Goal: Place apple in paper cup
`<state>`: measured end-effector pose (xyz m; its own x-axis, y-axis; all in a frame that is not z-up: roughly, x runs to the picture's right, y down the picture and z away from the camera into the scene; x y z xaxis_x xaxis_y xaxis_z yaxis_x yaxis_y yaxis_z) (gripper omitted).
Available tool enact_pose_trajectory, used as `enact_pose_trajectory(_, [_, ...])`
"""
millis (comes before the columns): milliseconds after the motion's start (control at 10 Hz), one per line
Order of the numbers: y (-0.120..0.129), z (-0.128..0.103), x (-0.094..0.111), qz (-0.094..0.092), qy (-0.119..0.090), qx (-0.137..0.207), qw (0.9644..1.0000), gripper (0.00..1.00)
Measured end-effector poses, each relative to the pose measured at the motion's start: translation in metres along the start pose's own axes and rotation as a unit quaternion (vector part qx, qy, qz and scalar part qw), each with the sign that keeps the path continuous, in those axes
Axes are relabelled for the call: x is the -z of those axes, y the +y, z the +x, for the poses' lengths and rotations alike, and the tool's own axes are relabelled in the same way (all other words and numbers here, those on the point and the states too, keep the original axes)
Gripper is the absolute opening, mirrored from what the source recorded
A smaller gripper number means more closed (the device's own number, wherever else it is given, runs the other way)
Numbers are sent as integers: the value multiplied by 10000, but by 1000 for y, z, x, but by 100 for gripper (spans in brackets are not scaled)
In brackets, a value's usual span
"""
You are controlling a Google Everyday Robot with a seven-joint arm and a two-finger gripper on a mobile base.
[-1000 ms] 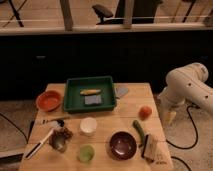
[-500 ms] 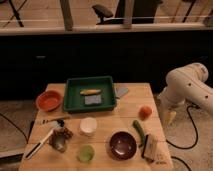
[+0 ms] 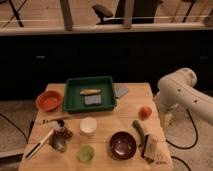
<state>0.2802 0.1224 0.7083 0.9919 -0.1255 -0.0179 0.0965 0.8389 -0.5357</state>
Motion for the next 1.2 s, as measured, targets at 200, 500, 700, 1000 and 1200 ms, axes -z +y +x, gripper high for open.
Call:
enact_pose_trajectory(200, [-1,3,-4,-10,61,154,9999,80])
enact_pose_trajectory(500, [-5,-1,-16,14,145,423,9990,80])
enact_pose_trajectory(700, [-6,-1,-20,31,192,530,9984,80])
enact_pose_trajectory(1000, [-9,-1,-32,68,240,785,9966,80])
enact_pose_trajectory(1200, [-11,-2,-38,100,259,924,9953,80])
